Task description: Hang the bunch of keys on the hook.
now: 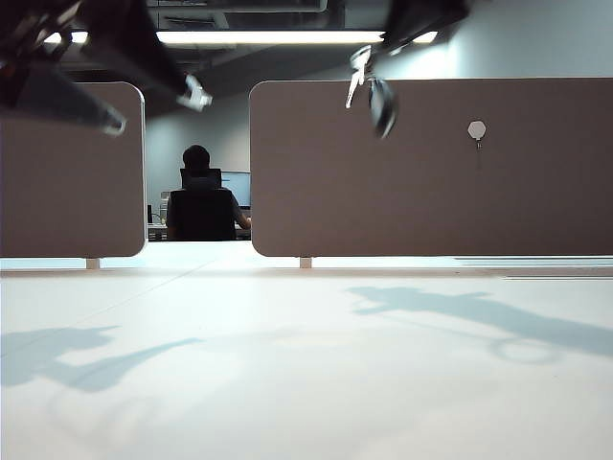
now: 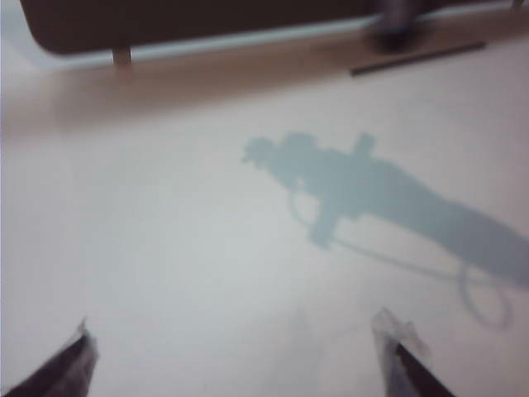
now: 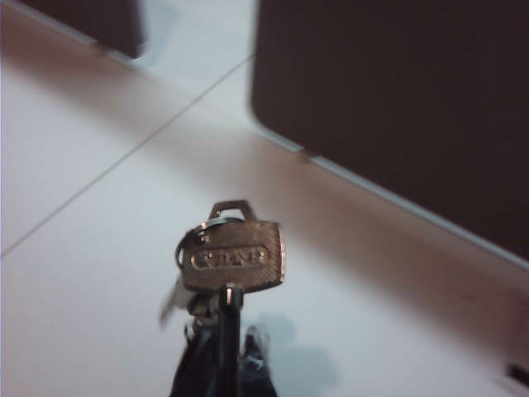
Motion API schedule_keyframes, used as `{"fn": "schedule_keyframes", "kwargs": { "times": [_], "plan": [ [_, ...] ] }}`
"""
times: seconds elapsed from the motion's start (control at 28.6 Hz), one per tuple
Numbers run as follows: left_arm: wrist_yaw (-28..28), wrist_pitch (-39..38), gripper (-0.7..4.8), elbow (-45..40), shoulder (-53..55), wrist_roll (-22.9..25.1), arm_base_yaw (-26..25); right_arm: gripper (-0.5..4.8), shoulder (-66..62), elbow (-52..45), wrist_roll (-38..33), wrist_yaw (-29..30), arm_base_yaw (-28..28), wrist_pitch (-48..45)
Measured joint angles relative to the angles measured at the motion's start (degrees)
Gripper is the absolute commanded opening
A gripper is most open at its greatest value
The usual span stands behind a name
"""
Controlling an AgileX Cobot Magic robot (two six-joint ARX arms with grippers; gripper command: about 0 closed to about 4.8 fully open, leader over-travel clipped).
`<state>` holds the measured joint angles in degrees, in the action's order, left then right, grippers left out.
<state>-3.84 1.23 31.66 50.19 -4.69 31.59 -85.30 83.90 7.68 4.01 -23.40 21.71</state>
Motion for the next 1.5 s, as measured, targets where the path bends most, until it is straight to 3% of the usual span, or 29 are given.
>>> {"fn": "schedule_keyframes", "kwargs": {
  "times": [0.28,0.42,0.52,0.94,1.12,1.5],
  "plan": [
    [0.0,5.6,4.79,6.2,3.1,0.7,0.0,-0.09,-1.9,3.8,1.2,-1.6,11.6,-3.9],
    [0.2,6.1,4.79,10.7,7.2,3.8,0.0,-0.09,-11.2,10.5,1.2,-1.7,16.0,-12.3],
    [0.4,6.3,4.79,12.4,10.1,5.1,-0.1,-0.09,-17.6,14.5,1.3,-1.5,18.1,-9.3],
    [3.6,4.0,4.79,13.4,15.4,5.5,-0.1,-0.09,-35.5,34.9,1.4,-2.5,21.9,-10.2],
    [5.0,3.3,4.79,13.4,15.4,7.3,-0.1,-0.09,-38.4,36.2,1.6,-5.4,23.5,-10.4],
    [7.5,2.6,4.79,13.4,15.4,7.7,-0.1,-0.09,-41.1,36.5,4.2,-5.3,25.9,-15.7]
  ]
}}
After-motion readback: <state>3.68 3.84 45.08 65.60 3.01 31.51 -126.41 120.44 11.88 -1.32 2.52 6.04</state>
